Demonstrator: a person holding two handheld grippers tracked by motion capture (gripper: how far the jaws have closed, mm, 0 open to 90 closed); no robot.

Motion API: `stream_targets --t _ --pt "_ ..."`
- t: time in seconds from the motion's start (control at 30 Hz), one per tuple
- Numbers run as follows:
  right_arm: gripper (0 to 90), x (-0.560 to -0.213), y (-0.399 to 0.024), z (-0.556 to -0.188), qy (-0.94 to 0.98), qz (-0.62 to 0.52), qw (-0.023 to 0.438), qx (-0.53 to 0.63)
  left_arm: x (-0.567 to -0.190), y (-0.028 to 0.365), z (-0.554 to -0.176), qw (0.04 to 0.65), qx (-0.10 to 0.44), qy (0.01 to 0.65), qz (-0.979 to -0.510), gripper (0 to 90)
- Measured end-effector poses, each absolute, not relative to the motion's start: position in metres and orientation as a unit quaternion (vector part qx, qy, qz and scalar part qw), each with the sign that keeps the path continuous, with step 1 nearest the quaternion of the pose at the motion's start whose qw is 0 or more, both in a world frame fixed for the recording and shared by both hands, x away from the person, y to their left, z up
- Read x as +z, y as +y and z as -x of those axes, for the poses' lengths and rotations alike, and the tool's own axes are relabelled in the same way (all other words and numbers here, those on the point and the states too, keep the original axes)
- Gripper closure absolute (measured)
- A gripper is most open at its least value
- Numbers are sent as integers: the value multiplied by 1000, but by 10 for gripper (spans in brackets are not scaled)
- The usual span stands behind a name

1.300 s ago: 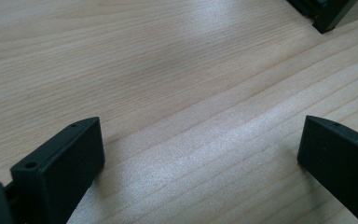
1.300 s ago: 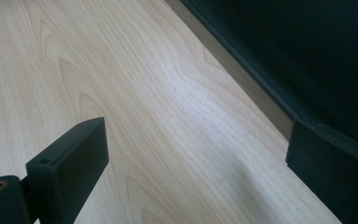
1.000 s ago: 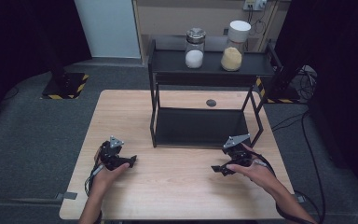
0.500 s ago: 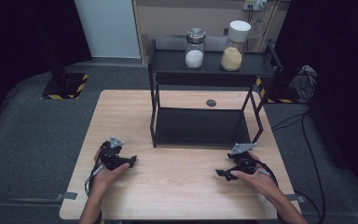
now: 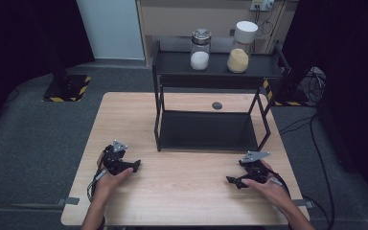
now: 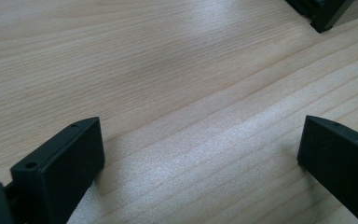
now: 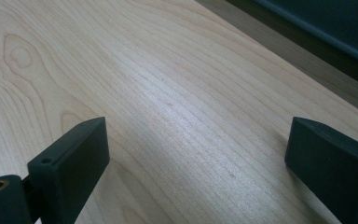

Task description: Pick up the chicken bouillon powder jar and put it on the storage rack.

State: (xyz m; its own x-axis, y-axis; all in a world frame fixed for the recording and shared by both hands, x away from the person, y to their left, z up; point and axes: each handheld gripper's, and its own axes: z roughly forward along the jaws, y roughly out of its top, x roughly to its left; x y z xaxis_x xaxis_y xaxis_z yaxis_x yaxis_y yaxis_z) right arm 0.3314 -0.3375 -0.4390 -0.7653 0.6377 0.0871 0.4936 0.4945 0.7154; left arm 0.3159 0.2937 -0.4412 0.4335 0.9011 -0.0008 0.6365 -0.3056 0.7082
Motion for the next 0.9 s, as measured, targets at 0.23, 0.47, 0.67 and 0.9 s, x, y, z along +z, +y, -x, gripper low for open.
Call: stream_targets --t 0.23,0.47,0.67,0.9 --pt "61 -442 -336 -326 860 -320 109 381 -441 294 -315 324 203 491 -783 0" --pt "38 -444 -334 -322 862 -315 117 379 -441 294 -315 324 203 491 -783 0" --pt "12 -443 -327 -320 867 -313 125 368 -441 293 -315 324 204 491 -782 0" --pt "12 -443 -327 -319 865 -316 126 368 -441 293 -315 324 204 492 -782 0"
